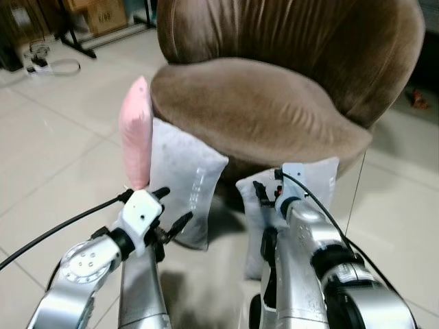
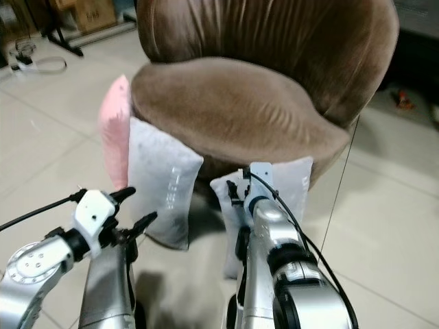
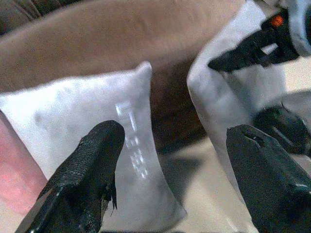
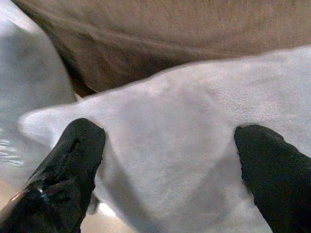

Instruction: Move the pillow to the sofa from floor

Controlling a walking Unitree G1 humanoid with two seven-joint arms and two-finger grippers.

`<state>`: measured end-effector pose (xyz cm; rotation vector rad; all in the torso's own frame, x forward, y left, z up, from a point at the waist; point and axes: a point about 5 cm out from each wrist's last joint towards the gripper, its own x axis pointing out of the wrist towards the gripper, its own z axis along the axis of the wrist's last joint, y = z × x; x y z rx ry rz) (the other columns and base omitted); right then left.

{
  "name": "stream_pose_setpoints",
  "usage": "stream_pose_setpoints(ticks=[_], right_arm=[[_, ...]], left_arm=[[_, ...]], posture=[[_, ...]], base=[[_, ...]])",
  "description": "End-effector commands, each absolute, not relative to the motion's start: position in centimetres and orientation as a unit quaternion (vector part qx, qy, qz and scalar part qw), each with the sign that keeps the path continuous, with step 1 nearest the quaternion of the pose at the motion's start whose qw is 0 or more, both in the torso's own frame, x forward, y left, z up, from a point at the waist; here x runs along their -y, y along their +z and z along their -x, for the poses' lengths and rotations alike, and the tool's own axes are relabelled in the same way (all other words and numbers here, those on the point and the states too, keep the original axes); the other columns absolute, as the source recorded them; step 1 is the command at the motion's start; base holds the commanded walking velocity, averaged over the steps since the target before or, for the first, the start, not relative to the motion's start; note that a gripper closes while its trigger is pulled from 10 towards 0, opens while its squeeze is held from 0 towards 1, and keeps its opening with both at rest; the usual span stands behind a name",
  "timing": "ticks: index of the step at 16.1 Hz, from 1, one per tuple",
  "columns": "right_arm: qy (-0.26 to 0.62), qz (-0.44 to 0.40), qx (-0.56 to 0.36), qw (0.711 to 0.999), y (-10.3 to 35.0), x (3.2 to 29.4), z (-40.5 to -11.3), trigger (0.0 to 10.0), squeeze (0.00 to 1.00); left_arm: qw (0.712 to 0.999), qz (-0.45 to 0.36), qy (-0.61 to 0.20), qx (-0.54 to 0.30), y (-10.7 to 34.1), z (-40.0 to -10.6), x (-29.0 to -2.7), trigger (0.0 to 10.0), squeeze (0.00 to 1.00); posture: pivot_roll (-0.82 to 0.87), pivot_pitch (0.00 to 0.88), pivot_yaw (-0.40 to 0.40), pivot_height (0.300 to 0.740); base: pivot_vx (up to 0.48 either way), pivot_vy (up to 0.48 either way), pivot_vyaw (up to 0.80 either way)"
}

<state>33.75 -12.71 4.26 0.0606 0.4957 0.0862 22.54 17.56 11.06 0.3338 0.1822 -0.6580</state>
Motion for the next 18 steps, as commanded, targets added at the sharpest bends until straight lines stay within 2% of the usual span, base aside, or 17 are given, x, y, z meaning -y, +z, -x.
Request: stream_pose_setpoints(ticks=[1,6,7,8,9,10,18], right_arm=[[0.023,-0.034,-0.262,0.964,3.5,13.0,-33.3,10.0,0.00],[-0.004,0.032,-0.287,0.957,2.7,12.9,-33.1,10.0,0.00],[-0.004,0.013,-0.288,0.957,2.6,12.7,-33.0,4.7,0.00],[-0.004,-0.027,-0.284,0.959,2.8,12.4,-33.2,3.4,0.00],[-0.004,-0.038,-0.282,0.959,2.8,12.3,-33.2,3.4,0.00],[-0.007,-0.030,-0.280,0.960,2.9,12.3,-33.3,0.0,0.00],[0.009,-0.031,-0.263,0.964,3.5,12.0,-33.7,0.0,0.00]], left_arm=[[0.926,-0.162,-0.329,-0.087,11.5,-22.3,-17.5,10.0,0.00],[0.921,-0.156,-0.340,-0.105,11.7,-20.5,-17.2,10.0,0.00],[0.922,-0.155,-0.338,-0.109,11.8,-20.1,-17.2,10.0,0.00],[0.923,-0.154,-0.336,-0.110,12.0,-19.9,-17.3,10.0,0.00],[0.923,-0.154,-0.335,-0.111,12.0,-19.9,-17.3,10.0,0.00],[0.923,-0.153,-0.334,-0.112,12.1,-19.8,-17.3,10.0,0.00],[0.922,-0.145,-0.339,-0.113,12.0,-20.0,-16.5,10.0,0.00]], posture=[[0.14,0.182,-0.035,0.427],[0.16,0.256,-0.044,0.427],[0.17,0.263,-0.049,0.427],[0.17,0.265,-0.051,0.427],[0.17,0.265,-0.051,0.427],[0.16,0.266,-0.051,0.427],[0.15,0.227,-0.057,0.427]], base=[[0.000,0.000,0.00],[0.000,0.000,0.00],[0.000,0.000,0.00],[0.000,0.000,0.00],[0.000,0.000,0.00],[0.000,0.000,0.00],[0.000,0.000,0.00]])
